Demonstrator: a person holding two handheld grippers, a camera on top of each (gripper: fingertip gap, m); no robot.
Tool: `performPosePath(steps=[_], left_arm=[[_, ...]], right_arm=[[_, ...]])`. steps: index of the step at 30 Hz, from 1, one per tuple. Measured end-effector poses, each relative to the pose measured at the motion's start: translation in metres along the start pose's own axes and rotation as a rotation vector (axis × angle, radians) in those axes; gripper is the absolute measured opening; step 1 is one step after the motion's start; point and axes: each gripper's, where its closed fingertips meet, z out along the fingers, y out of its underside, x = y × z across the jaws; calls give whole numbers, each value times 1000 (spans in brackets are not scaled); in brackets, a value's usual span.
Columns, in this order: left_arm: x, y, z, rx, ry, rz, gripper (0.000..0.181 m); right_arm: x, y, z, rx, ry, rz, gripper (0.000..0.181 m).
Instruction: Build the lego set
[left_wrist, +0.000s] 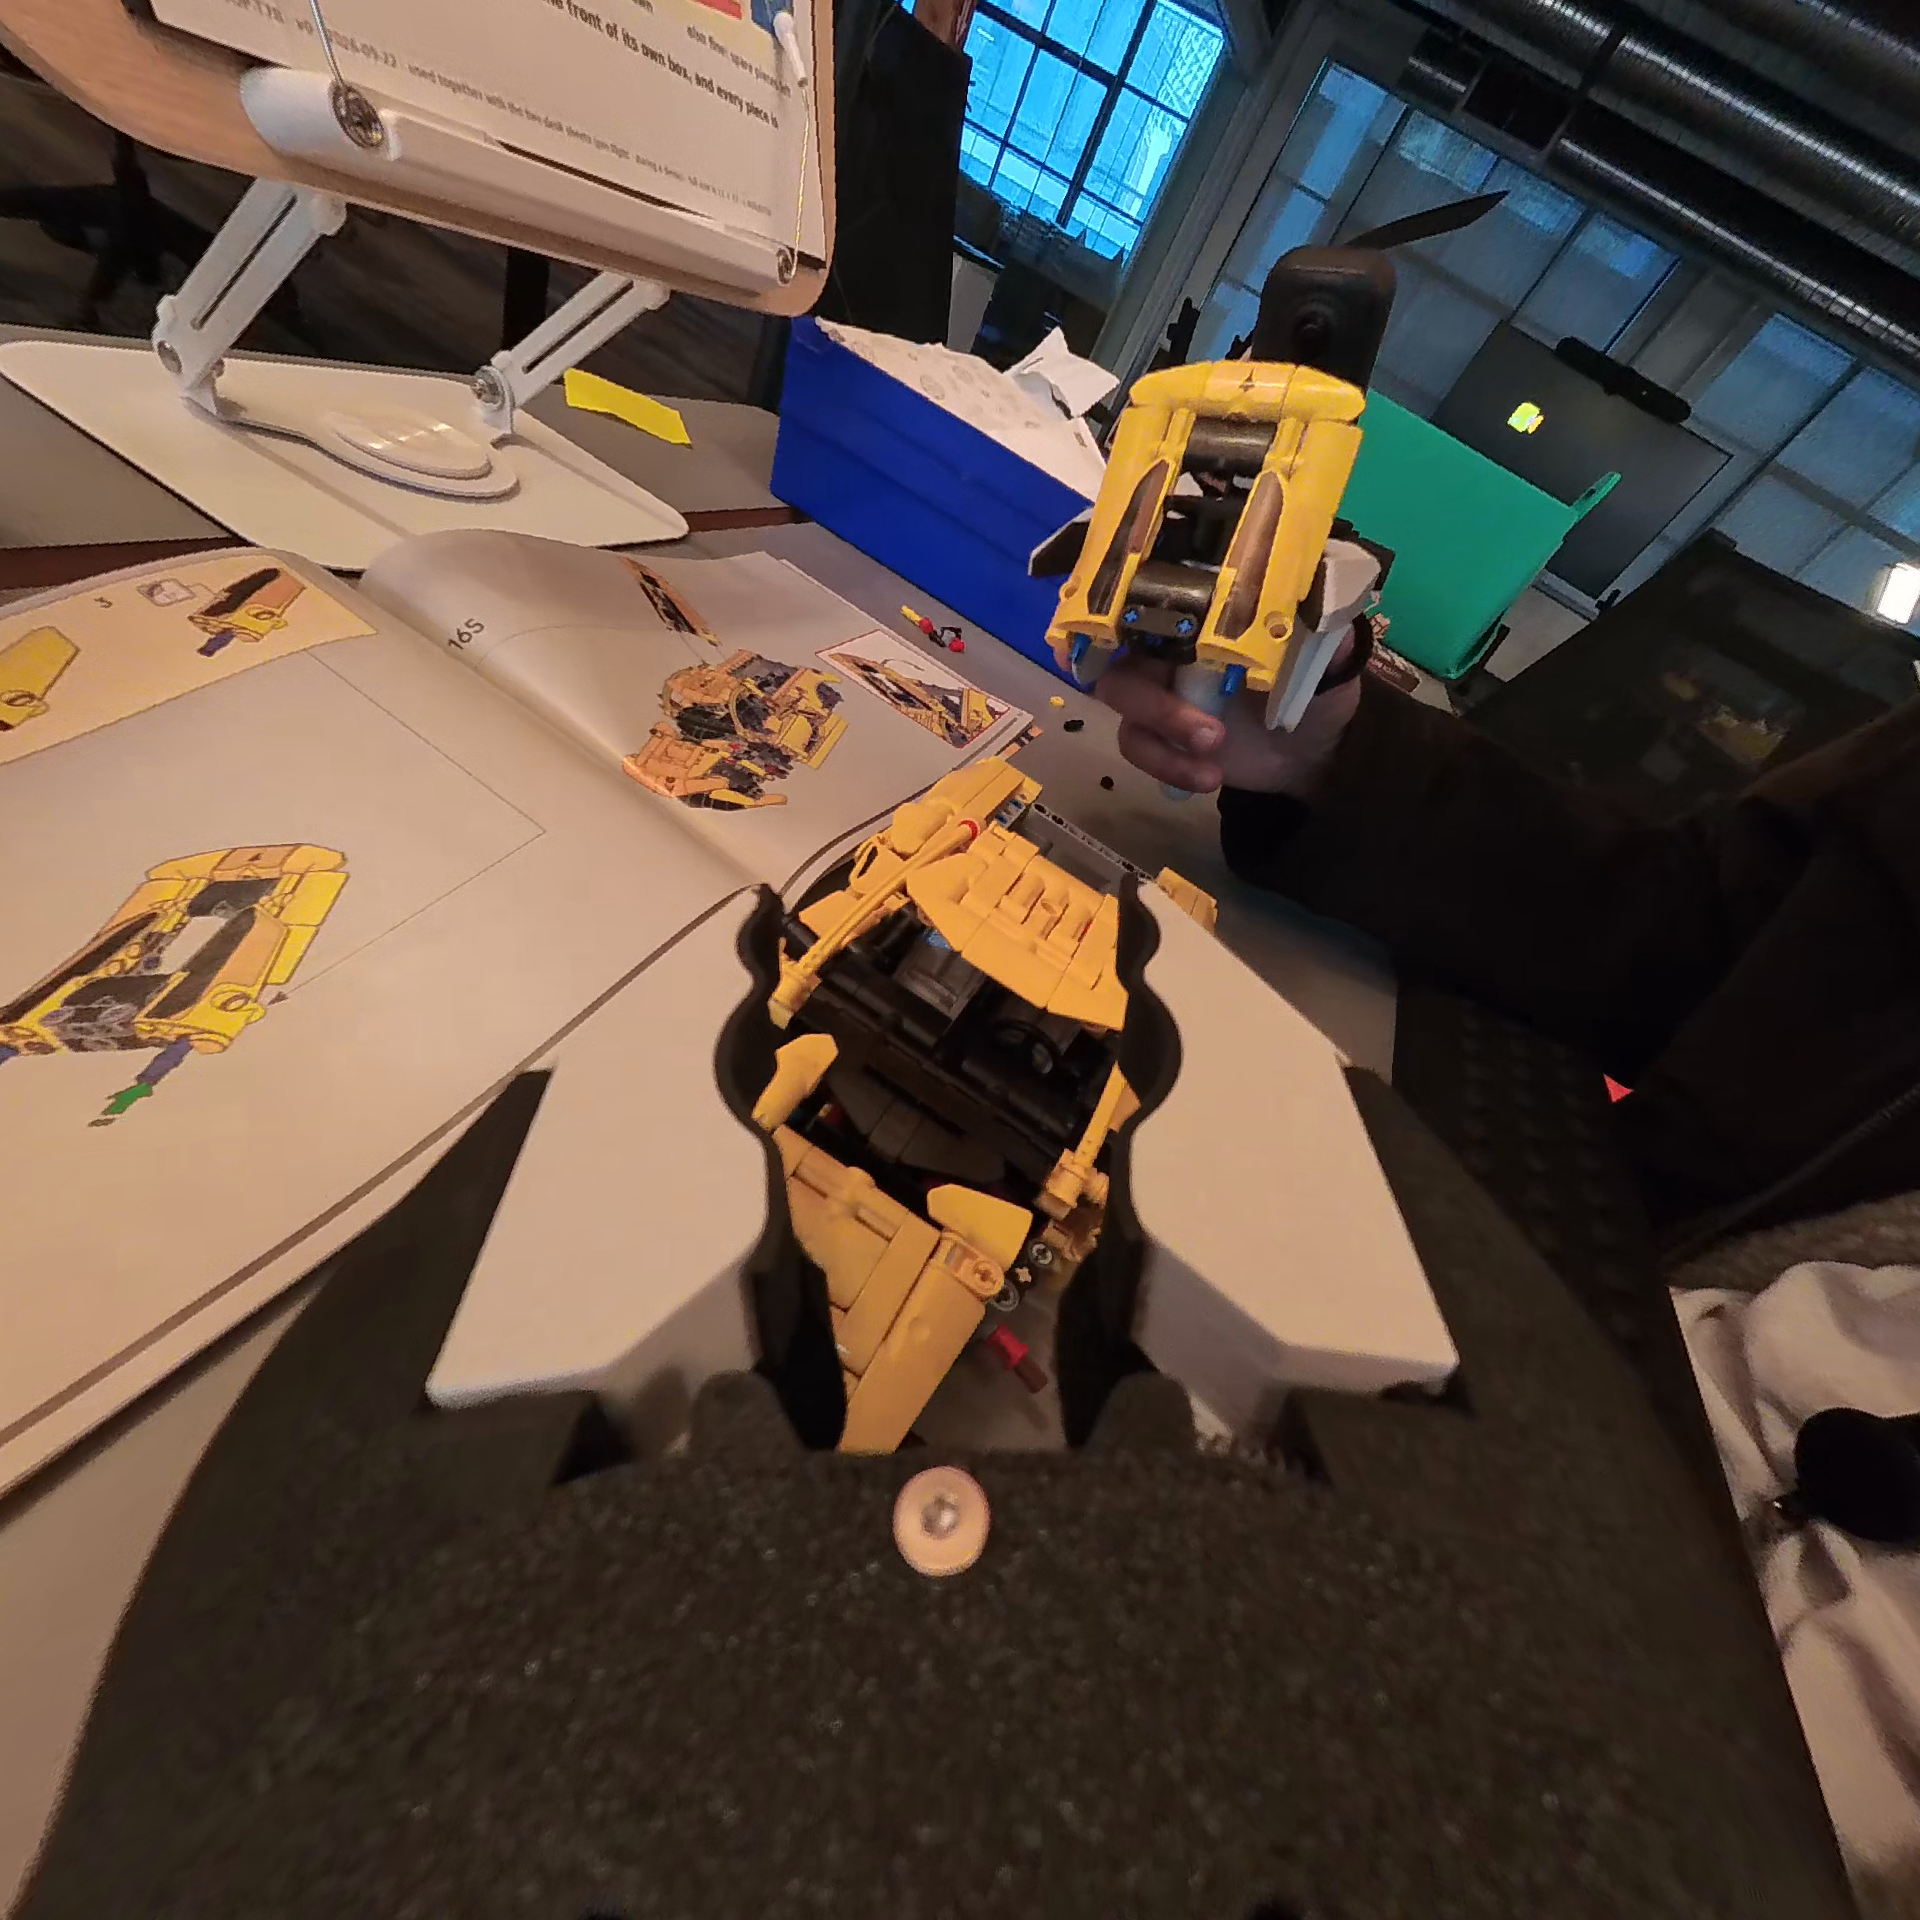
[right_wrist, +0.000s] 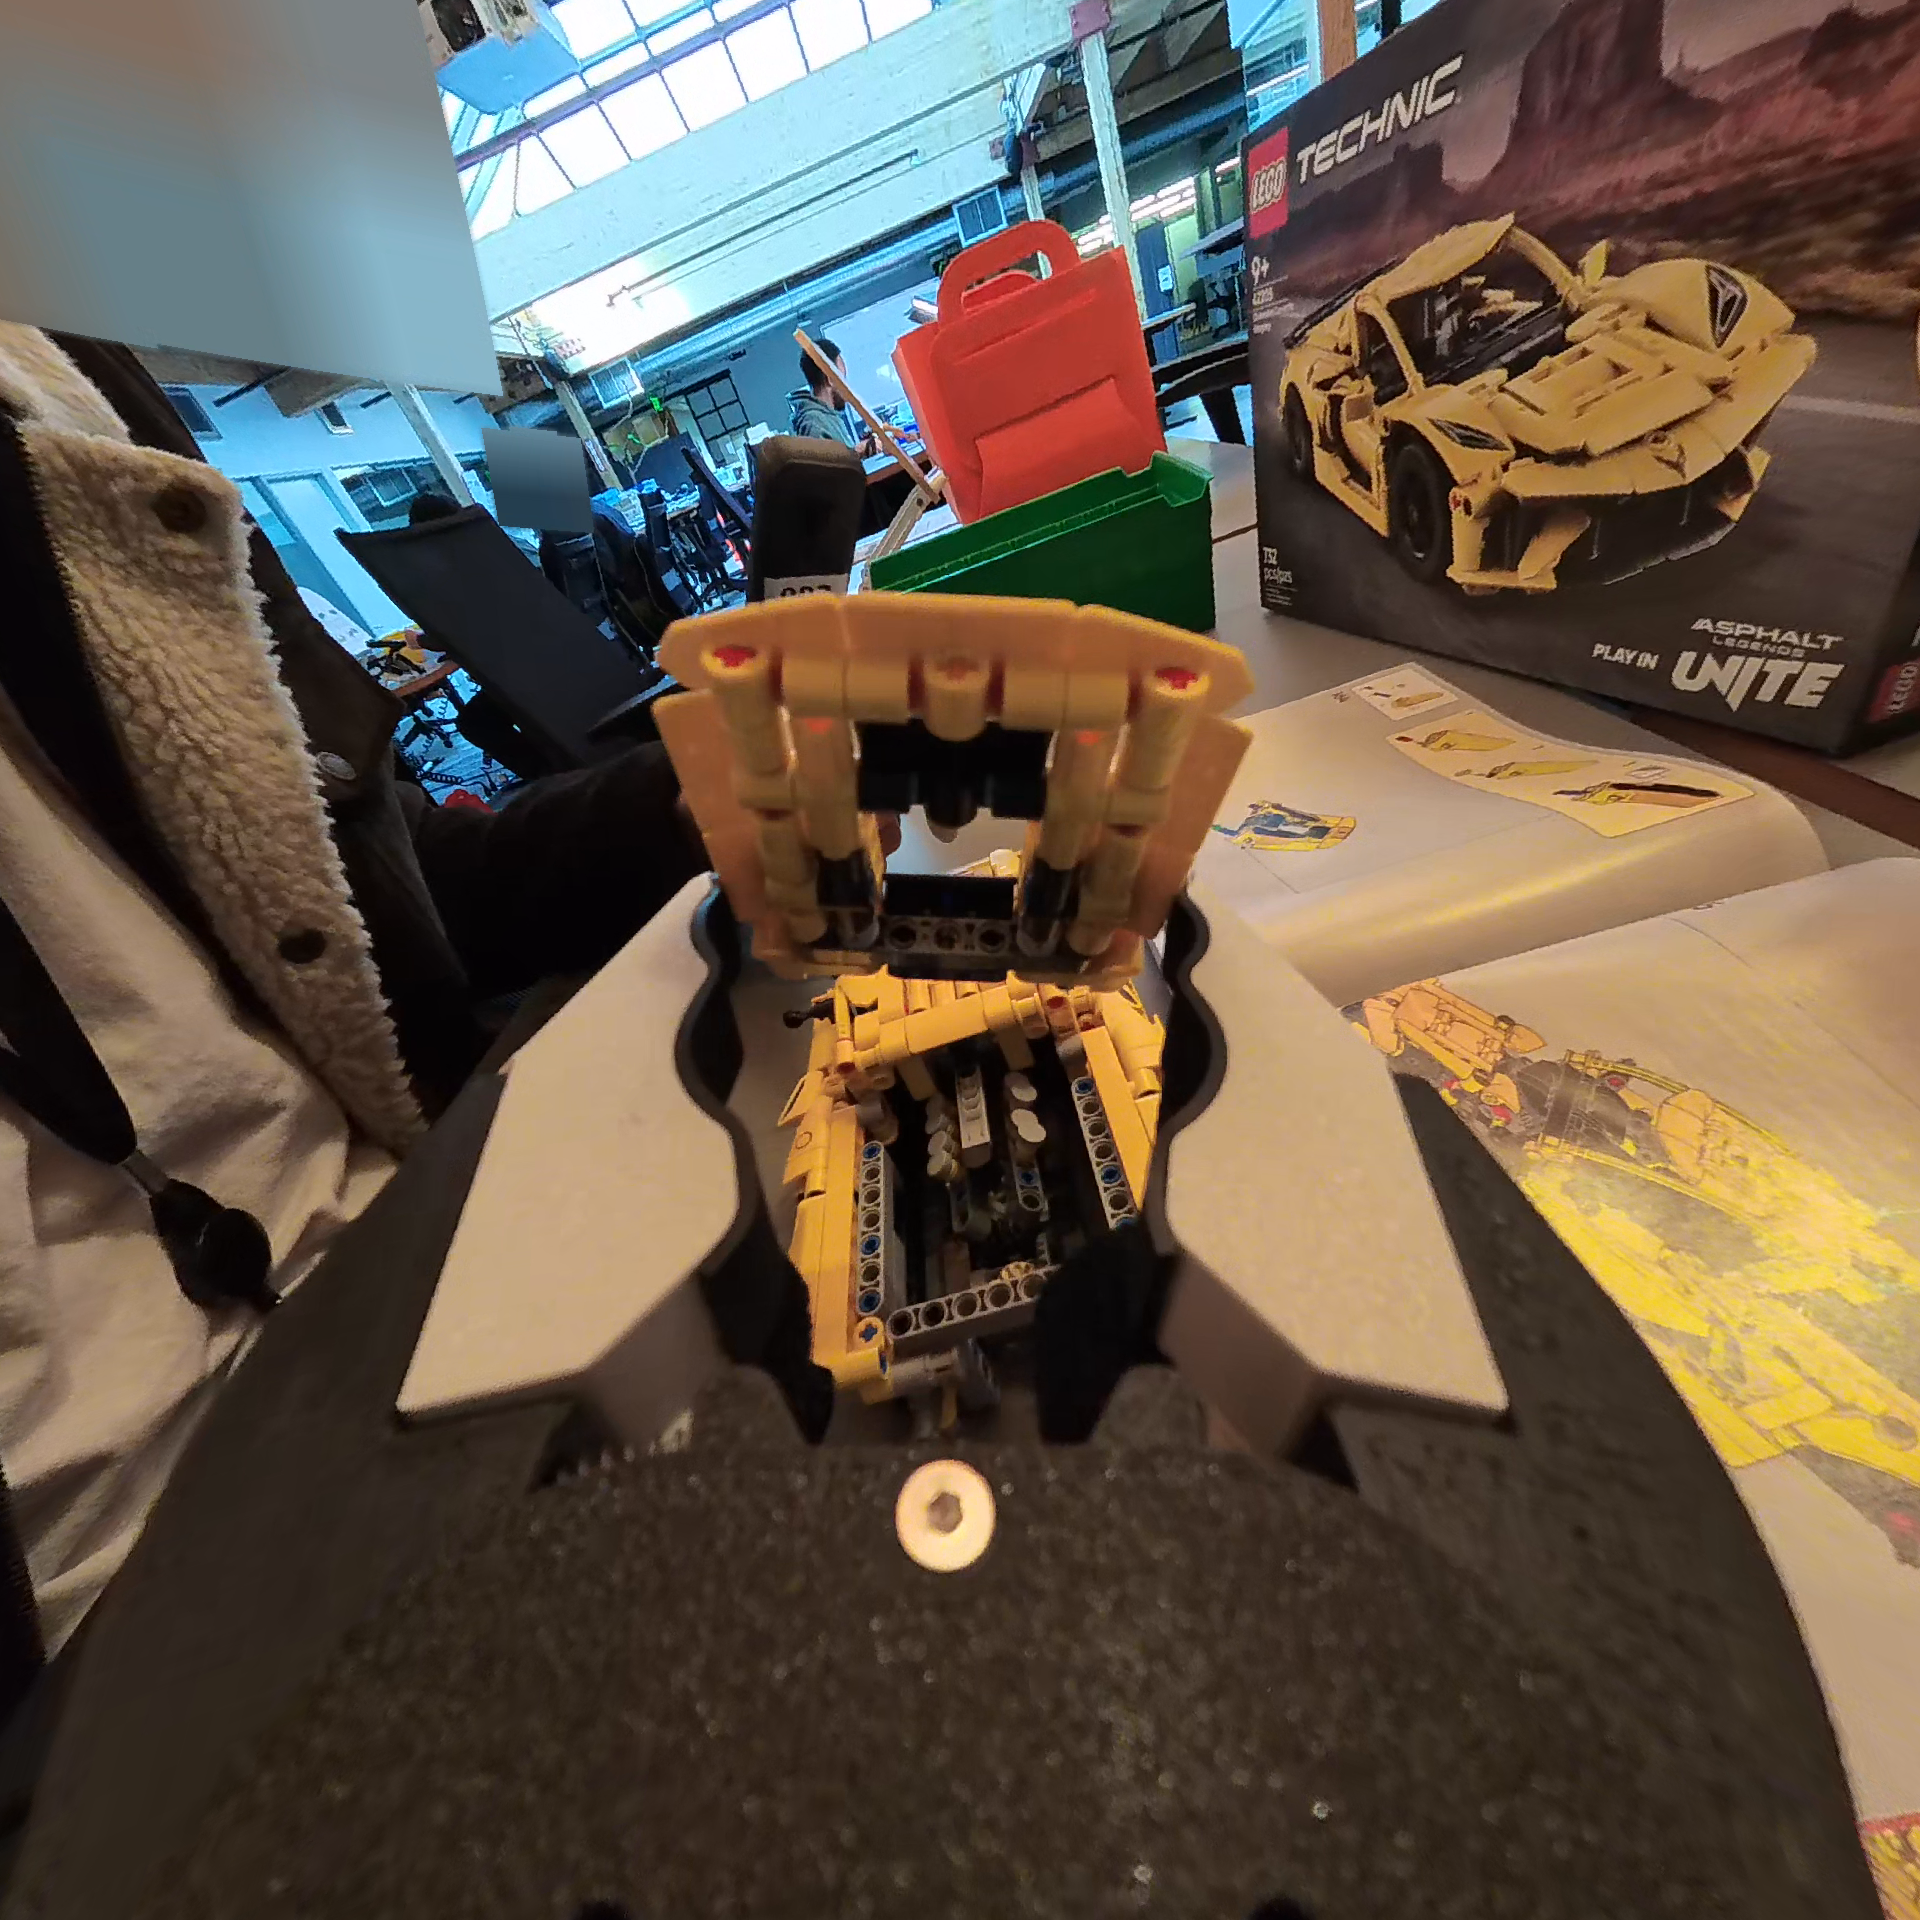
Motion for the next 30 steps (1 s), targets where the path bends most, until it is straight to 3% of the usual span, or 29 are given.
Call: performPosePath(steps=[13,21,30], left_arm=[[0,-1,-1,3,0,-1,65],[18,6,5,-54,71,24,65],[18,1,-1,-35,65,44,64]], right_arm=[[3,5,1,-14,11,-7,82],[6,28,24,-150,1,-224,82],[1,22,19,-130,-10,-134,82]])
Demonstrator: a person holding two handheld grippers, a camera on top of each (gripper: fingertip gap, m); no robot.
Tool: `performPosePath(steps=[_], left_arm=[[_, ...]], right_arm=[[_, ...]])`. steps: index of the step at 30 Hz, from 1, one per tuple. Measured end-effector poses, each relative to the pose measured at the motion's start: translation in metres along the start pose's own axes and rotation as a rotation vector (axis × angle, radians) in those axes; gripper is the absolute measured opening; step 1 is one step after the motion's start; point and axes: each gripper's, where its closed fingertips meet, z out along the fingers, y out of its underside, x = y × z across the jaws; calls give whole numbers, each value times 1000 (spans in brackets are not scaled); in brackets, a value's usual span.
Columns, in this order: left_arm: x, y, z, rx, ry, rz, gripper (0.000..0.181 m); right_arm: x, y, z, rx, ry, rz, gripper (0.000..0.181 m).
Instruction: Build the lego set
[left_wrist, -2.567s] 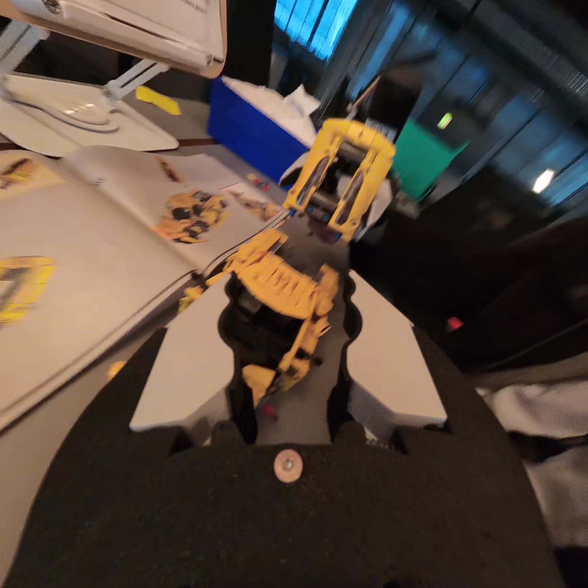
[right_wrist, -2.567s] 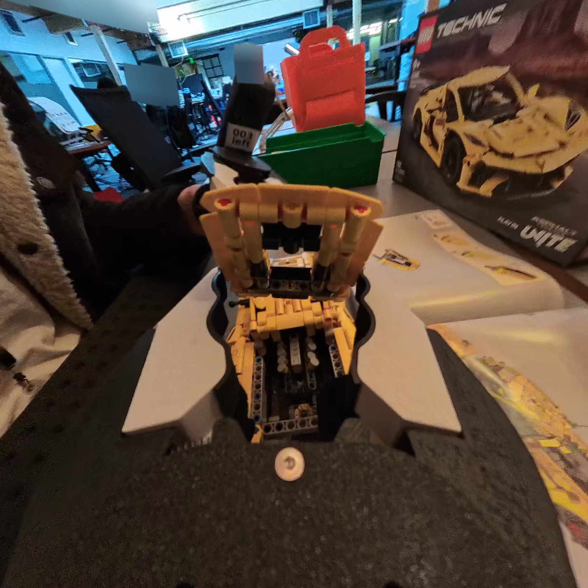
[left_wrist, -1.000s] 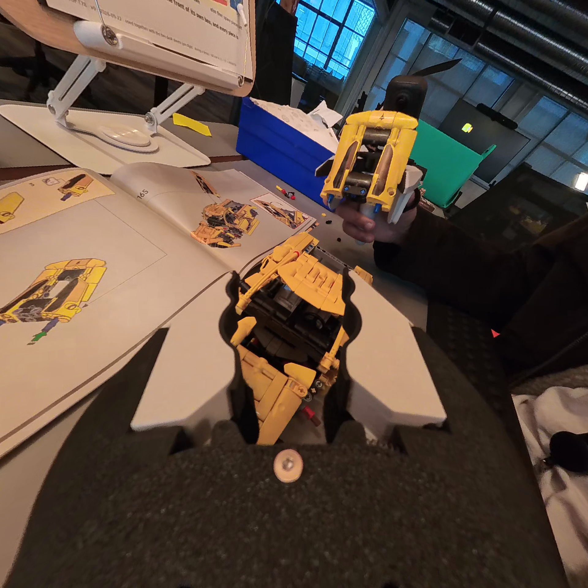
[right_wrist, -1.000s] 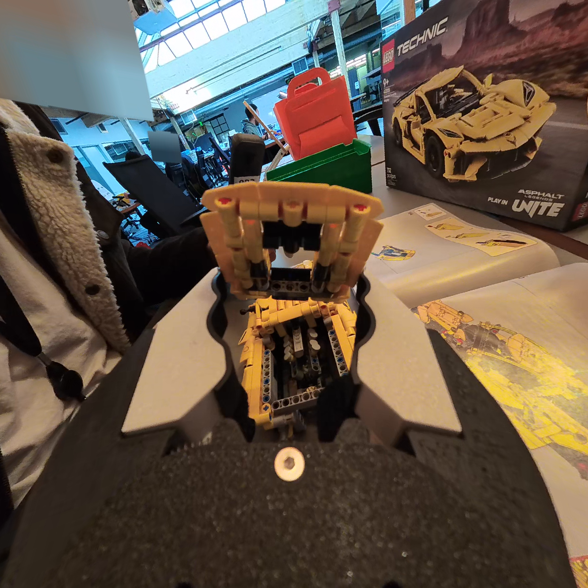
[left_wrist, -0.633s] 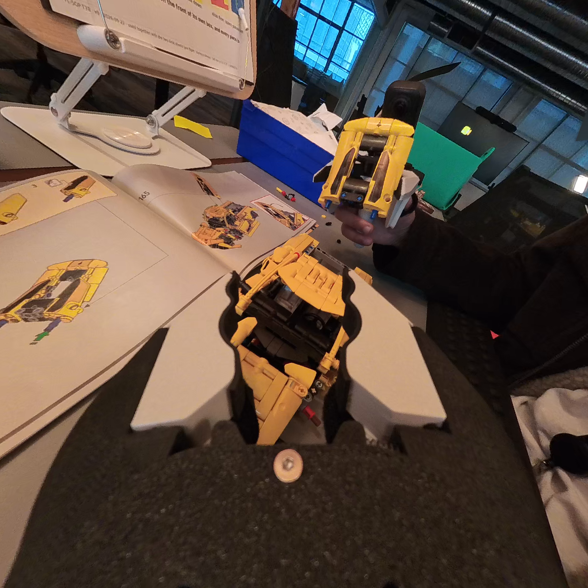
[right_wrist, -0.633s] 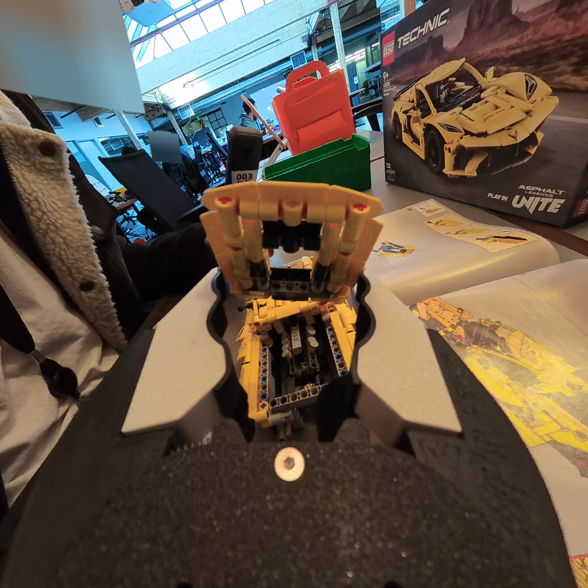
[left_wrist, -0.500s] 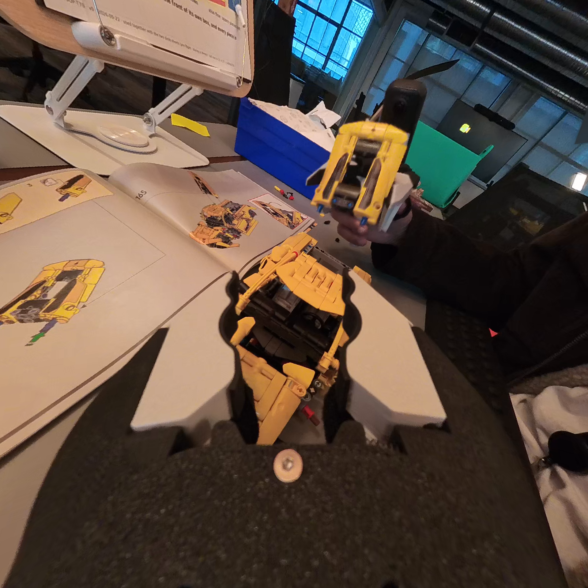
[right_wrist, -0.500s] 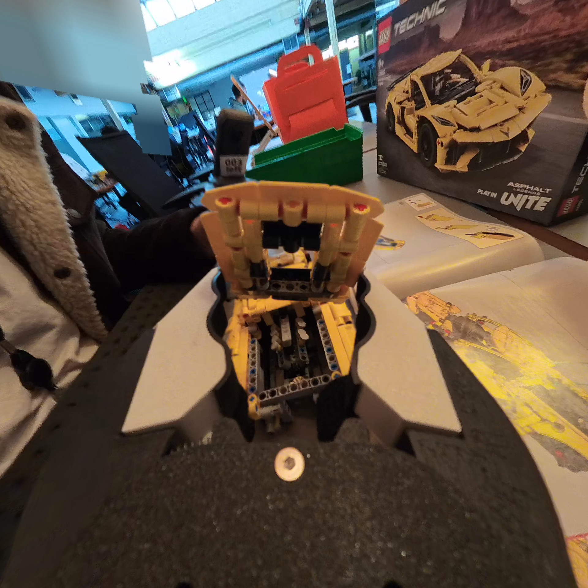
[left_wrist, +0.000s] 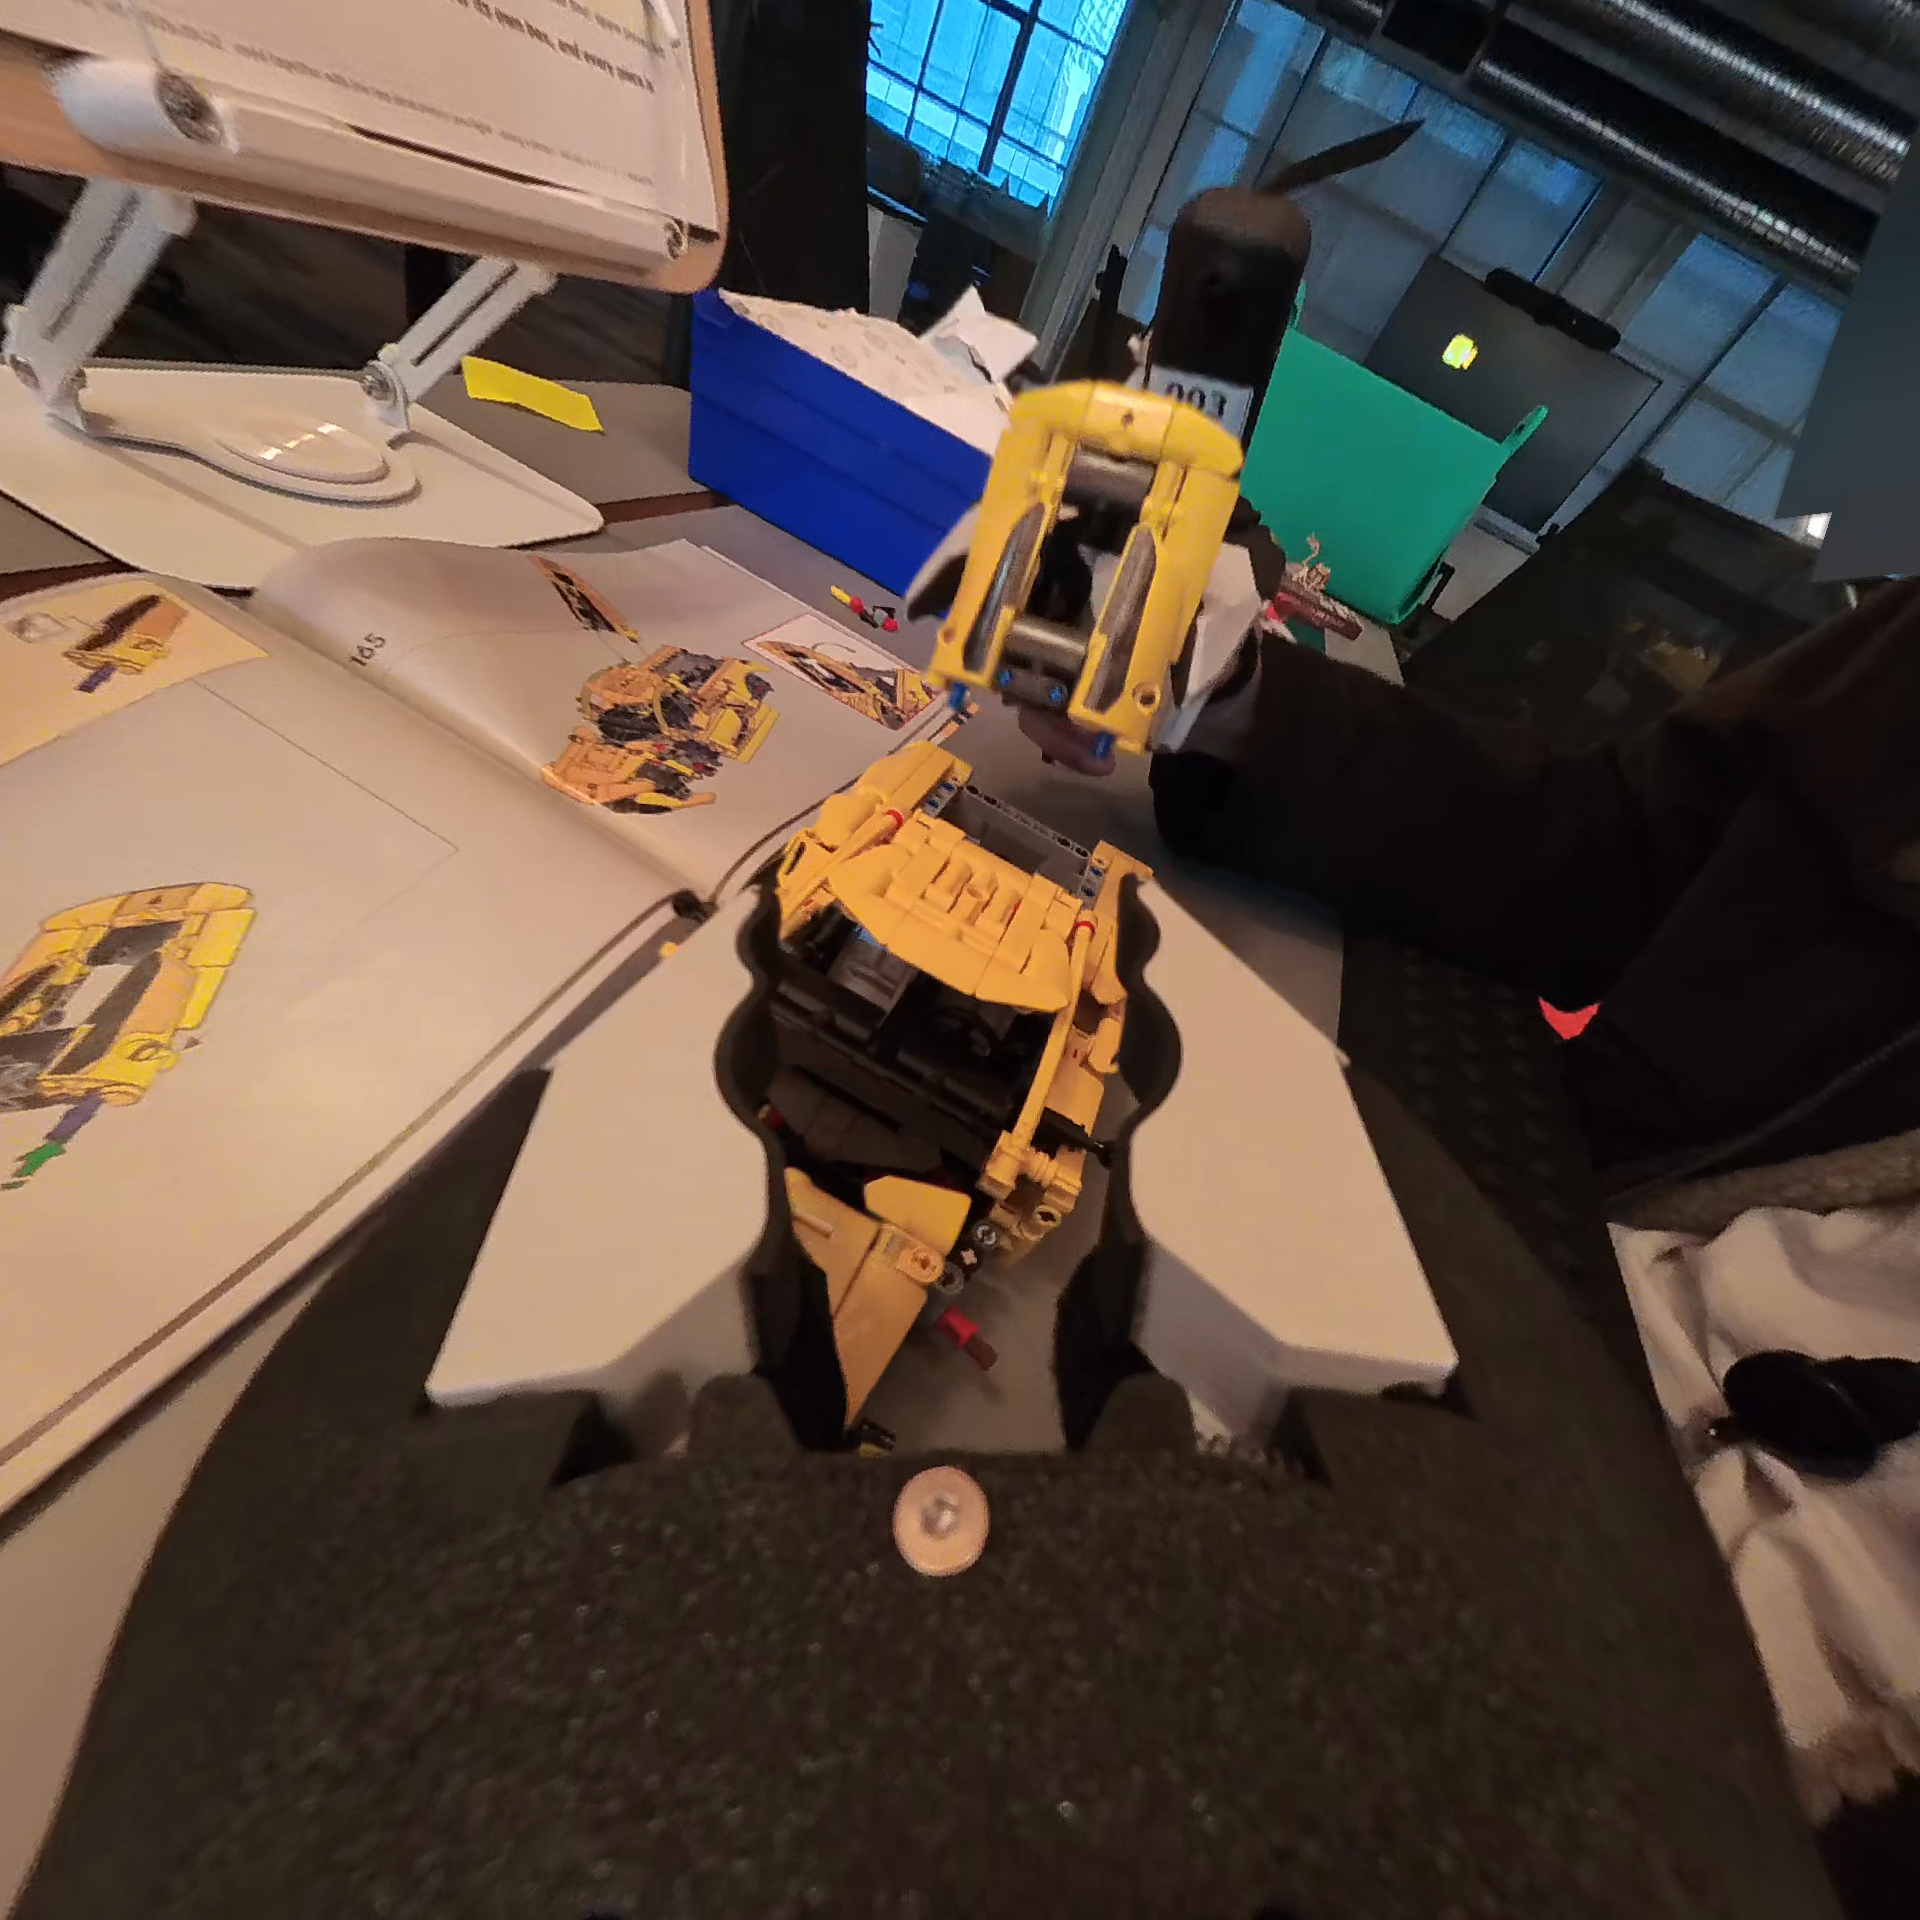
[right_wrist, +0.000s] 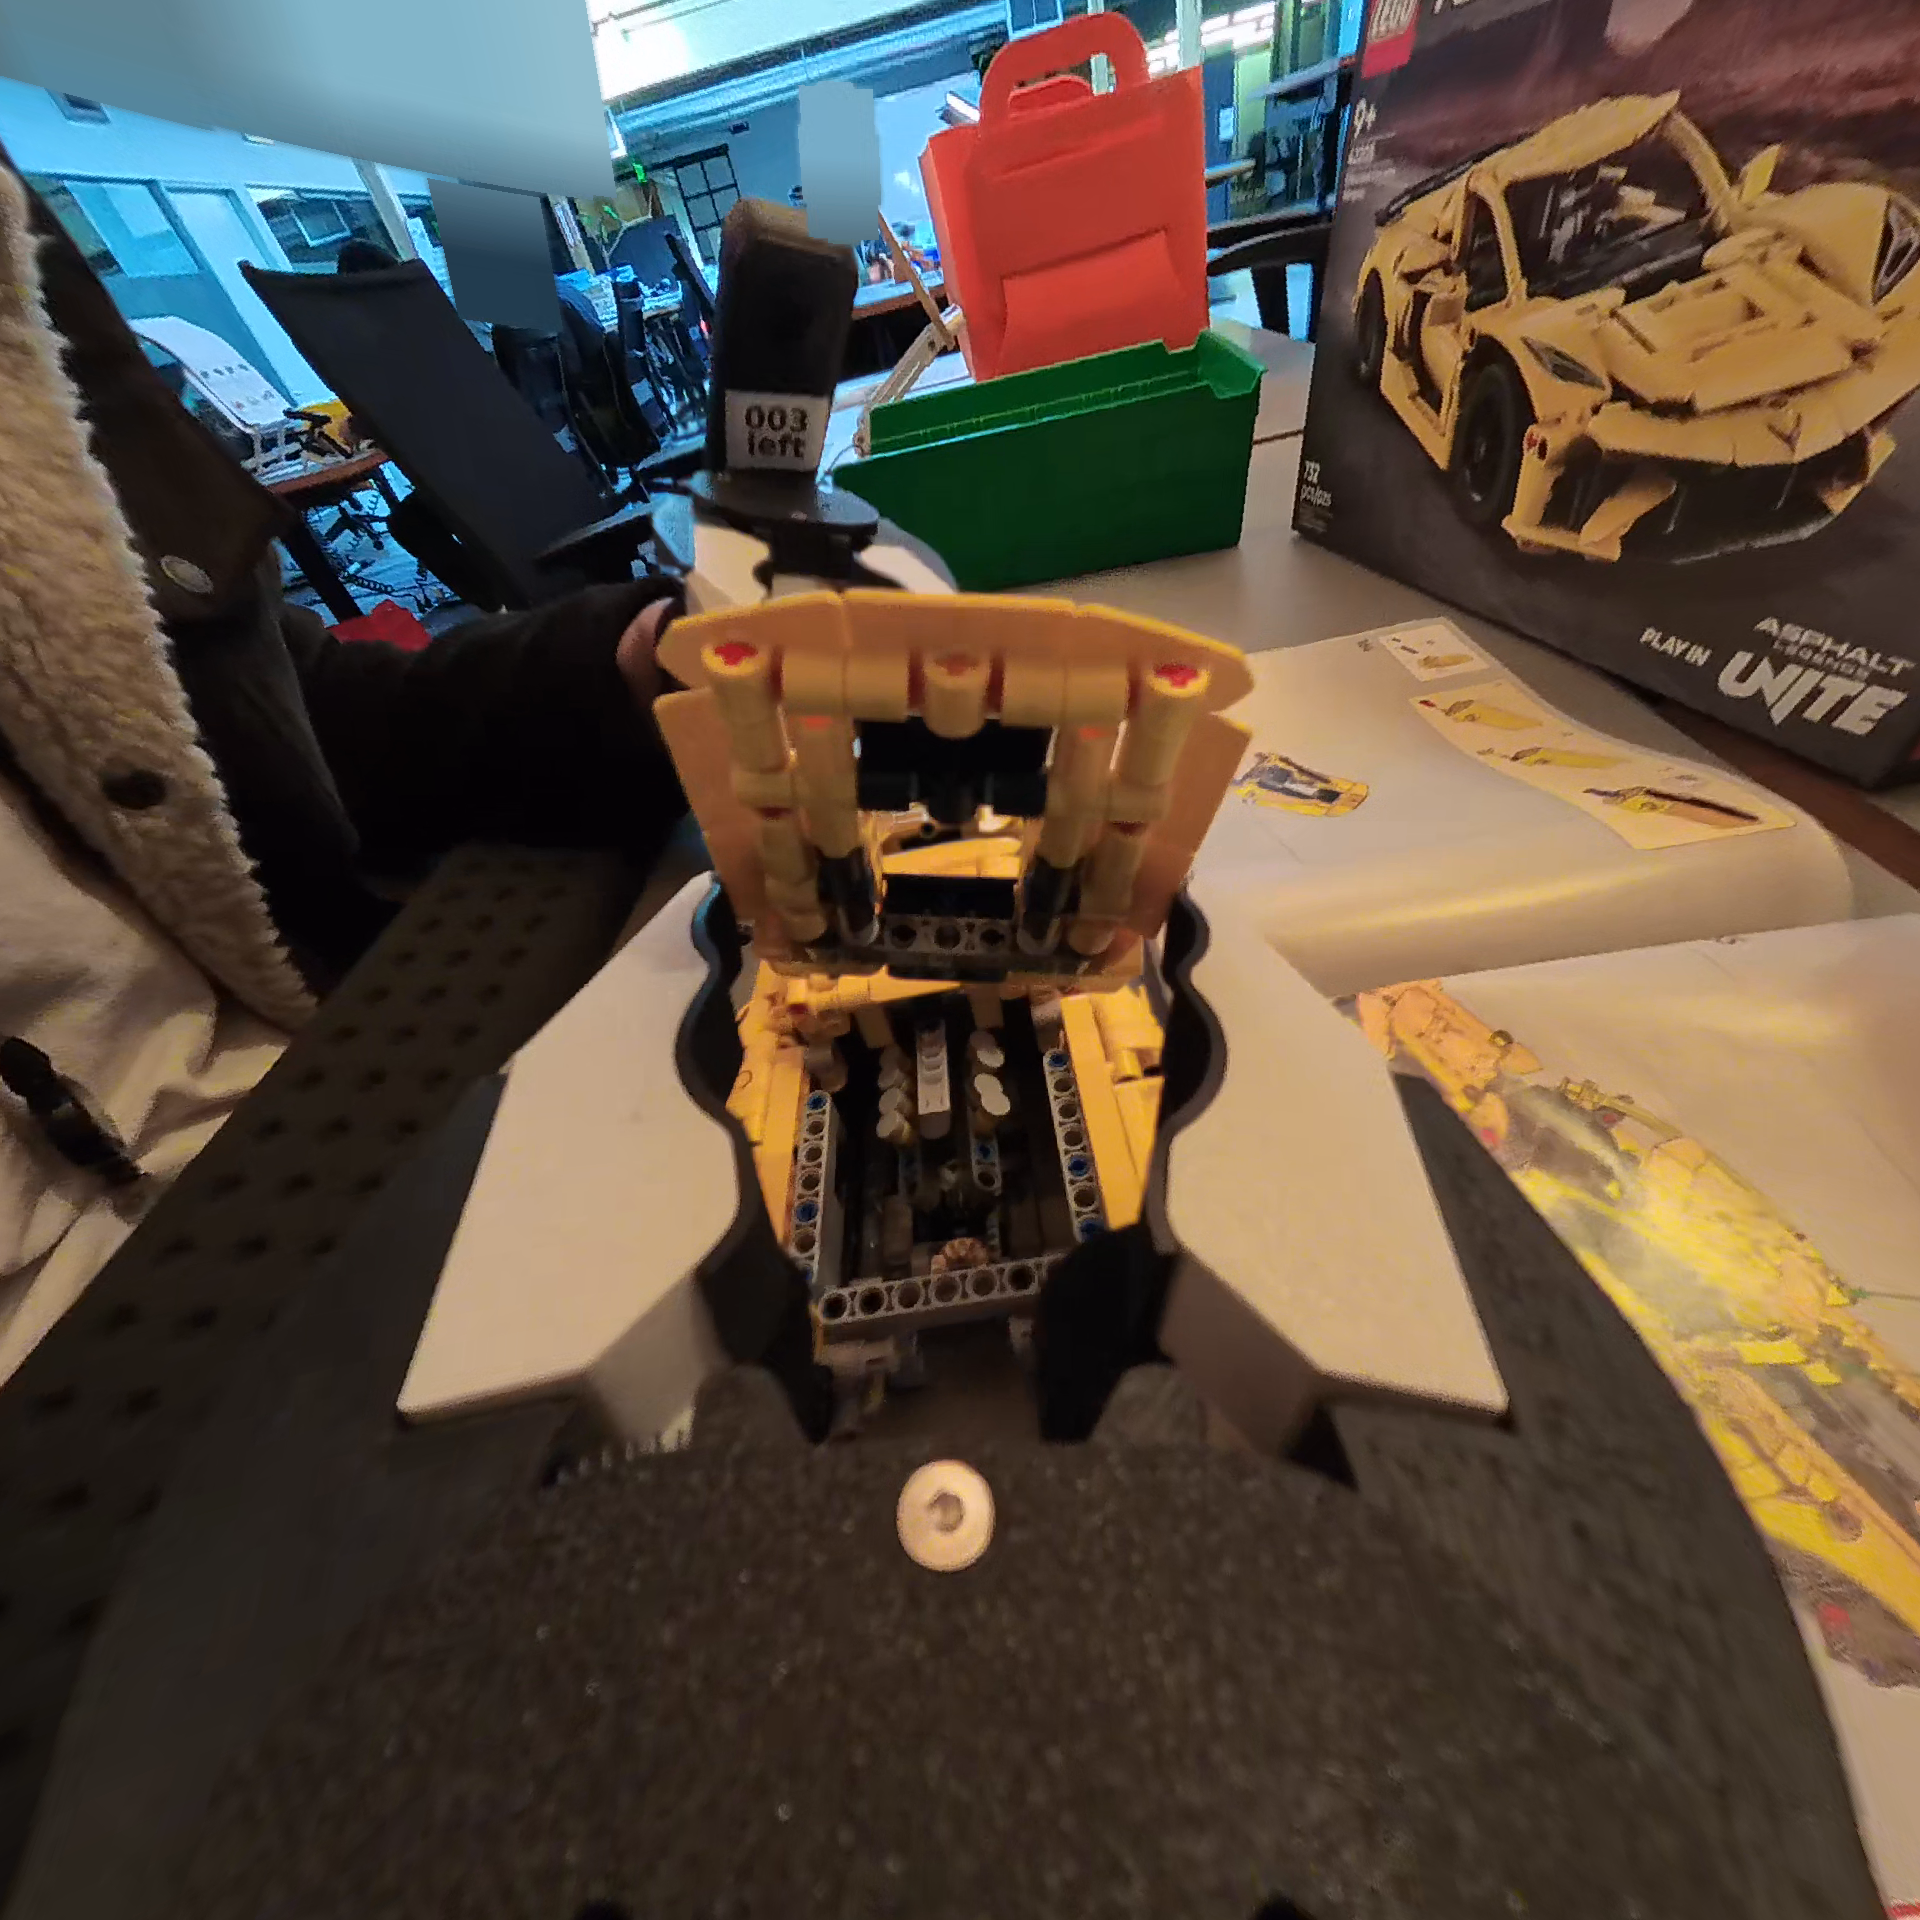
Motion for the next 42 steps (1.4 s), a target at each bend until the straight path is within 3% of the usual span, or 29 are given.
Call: performPosePath(steps=[9,20,42], left_arm=[[-10,-27,-25,145,-69,-19,64],[-5,-12,-15,66,-85,25,65],[-7,-11,-17,64,-92,15,65]], right_arm=[[-15,19,1,-123,22,-62,82],[-24,21,4,-153,20,-105,82],[-19,23,2,-155,36,-95,82]])
